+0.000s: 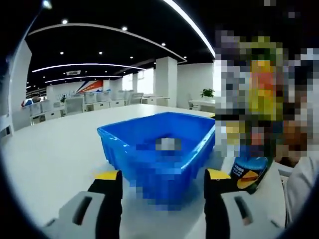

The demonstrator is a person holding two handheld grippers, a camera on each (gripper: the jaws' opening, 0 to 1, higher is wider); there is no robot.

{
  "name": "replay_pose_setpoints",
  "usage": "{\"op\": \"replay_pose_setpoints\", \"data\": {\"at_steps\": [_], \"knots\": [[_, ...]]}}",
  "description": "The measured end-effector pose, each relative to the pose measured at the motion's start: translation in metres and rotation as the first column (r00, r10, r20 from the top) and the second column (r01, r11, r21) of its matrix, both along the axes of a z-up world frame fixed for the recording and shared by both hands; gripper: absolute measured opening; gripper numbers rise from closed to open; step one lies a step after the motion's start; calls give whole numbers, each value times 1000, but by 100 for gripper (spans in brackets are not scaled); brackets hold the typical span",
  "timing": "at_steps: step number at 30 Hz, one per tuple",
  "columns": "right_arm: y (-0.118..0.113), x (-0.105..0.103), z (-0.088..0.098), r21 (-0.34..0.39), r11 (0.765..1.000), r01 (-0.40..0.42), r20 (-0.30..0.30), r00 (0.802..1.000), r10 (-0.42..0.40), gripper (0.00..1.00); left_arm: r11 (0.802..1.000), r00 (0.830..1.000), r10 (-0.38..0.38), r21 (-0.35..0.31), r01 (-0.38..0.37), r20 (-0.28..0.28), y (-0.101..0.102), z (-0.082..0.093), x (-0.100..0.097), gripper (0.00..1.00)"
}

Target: Open the lid of the chip container on the table, take out the chips, place them into the box in front of the container, and close the lid

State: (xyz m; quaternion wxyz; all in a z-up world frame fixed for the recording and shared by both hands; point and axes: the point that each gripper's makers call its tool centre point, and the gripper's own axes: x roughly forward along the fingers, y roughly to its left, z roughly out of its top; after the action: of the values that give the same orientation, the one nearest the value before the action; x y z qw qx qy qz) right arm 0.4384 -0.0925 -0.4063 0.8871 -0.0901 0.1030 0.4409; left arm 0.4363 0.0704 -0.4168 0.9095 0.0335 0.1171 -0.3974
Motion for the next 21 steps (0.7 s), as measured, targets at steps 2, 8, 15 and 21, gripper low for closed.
{"op": "replay_pose_setpoints", "data": {"at_steps": [2,8,15,21], "knots": [[2,-1,0,4,1000,1,-6,1000,-1,55,1000,1000,-3,-8,3,0,-2,0,0,66],[6,-1,1,19,1000,20,-15,1000,-20,54,999,1000,-10,-39,10,16,-2,1,0,61],[11,1,-9,37,997,65,-50,997,-63,49,998,1000,-5,-68,6,7,-2,2,1,62],[8,2,-10,54,992,114,-61,992,-111,41,998,1000,17,-63,-16,23,0,2,7,58]]}}
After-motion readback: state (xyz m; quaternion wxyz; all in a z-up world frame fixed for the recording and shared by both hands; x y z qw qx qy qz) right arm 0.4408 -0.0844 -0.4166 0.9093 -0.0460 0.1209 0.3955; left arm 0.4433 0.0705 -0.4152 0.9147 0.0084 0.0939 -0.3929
